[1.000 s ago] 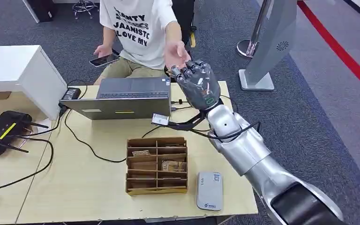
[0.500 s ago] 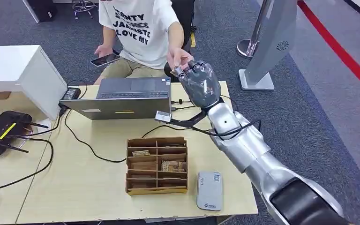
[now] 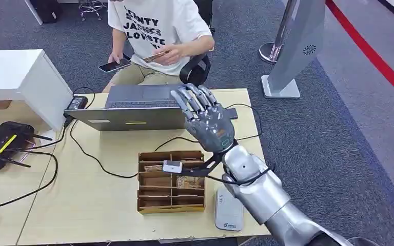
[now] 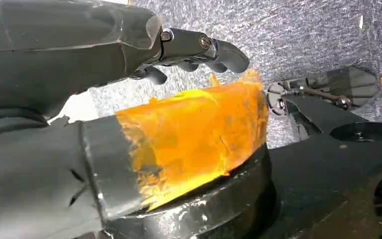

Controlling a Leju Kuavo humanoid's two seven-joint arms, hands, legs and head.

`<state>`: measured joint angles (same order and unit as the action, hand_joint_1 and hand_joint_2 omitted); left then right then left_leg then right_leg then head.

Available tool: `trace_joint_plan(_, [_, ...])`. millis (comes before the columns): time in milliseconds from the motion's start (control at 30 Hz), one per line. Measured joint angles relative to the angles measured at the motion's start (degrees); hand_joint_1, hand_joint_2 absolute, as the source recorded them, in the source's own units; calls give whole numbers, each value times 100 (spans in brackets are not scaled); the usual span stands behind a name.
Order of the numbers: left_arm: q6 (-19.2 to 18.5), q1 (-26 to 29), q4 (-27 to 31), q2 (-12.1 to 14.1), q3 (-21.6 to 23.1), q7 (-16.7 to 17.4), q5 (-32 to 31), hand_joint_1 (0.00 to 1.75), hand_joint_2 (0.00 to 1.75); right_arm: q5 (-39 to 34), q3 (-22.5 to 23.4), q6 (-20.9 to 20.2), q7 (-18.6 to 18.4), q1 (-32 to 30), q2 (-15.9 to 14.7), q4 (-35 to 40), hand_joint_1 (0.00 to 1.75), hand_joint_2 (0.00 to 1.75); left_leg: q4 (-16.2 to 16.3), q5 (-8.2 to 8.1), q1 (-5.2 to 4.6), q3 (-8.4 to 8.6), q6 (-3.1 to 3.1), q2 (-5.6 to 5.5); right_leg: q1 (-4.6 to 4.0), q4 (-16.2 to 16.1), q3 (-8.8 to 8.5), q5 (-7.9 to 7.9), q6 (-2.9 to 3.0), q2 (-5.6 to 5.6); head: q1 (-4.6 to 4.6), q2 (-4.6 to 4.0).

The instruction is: Pass the card to the sensor for recognition and then transmit it.

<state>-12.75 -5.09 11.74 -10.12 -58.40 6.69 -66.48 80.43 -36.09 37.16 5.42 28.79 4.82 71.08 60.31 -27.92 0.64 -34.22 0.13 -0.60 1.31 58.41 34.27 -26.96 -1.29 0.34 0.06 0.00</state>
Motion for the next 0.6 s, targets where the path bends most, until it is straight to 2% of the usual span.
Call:
trace_joint_plan(167, [42, 17, 0, -17, -112, 59, 180, 0, 0, -568, 125, 0, 752, -988, 309, 1170, 0, 175, -2, -3, 0, -4, 0, -2, -1, 0, 2, -6, 3, -3, 0, 0])
trace_joint_plan(333, [44, 19, 0, -35, -170, 61, 215, 0, 0, -715, 212, -2, 907, -1426, 456, 1696, 0, 175, -2, -3, 0, -3, 1, -1, 0, -2, 1, -4, 3, -1, 0, 0])
trace_joint_plan(467, [101, 26, 0, -55, -277, 77, 372, 0, 0, -1408, 306, -2, 1386, -1891, 578, 1983, 0, 175, -1, -3, 0, -2, 1, -2, 0, -2, -2, -4, 3, -5, -2, 0])
trace_joint_plan(600, [140, 35, 0, -70, -423, 85, 505, 0, 0, -1876, 241, -2, 1433, -2462, 571, 2309, 0, 175, -1, -5, 0, -3, 1, -2, 0, -2, 0, -5, 3, -3, 0, 0])
